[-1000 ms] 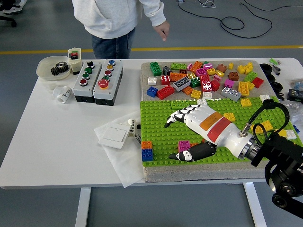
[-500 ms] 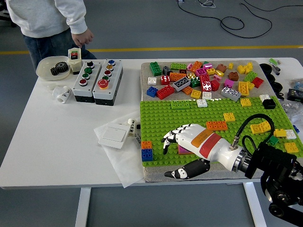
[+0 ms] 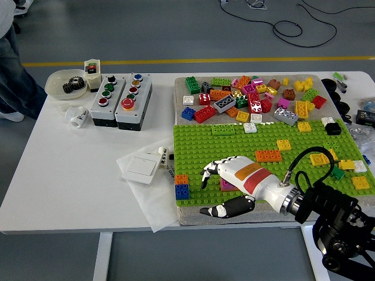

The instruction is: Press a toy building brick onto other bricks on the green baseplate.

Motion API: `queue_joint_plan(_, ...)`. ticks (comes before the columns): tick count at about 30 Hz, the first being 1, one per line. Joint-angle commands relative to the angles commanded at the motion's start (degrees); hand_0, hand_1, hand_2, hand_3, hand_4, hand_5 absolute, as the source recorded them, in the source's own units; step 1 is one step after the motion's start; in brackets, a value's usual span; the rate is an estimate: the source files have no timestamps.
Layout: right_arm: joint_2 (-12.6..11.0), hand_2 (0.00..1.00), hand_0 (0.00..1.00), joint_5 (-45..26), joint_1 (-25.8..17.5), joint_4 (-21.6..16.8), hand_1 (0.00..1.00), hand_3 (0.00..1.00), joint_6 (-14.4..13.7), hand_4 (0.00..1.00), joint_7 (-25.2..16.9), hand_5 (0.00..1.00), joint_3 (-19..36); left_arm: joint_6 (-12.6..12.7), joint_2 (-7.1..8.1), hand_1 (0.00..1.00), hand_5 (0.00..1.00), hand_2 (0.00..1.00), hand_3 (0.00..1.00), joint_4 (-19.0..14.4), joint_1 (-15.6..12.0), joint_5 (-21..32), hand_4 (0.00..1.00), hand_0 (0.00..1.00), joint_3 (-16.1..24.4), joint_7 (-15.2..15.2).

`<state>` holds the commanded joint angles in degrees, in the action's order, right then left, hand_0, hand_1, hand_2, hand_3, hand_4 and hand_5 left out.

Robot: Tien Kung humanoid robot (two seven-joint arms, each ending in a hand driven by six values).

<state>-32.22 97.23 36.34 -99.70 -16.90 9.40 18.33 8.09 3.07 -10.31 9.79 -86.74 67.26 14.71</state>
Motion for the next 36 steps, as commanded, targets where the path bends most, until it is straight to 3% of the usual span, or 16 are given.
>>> queue_joint_plan(15, 0.6, 0.715, 0.671, -1.7, 0.6, 1.9, 0.66, 0.555, 0.9, 0.896, 0.7, 0.537, -1.2, 0.0, -0.02, 0.778, 0.623, 0.785, 0.58, 0.0, 0.1, 0.5, 0.612, 0.781, -0.4, 0.0)
queue_joint_plan(36, -0.2, 0.716, 0.665, 6.9, 0.8, 2.0, 0.661, 0.568, 6.2, 0.91, 2.7, 0.583, -0.4, 0.0, -0.05, 0.778, 0.622, 0.786, 0.579, 0.0, 0.2, 0.7, 0.612, 0.778, -0.6, 0.0)
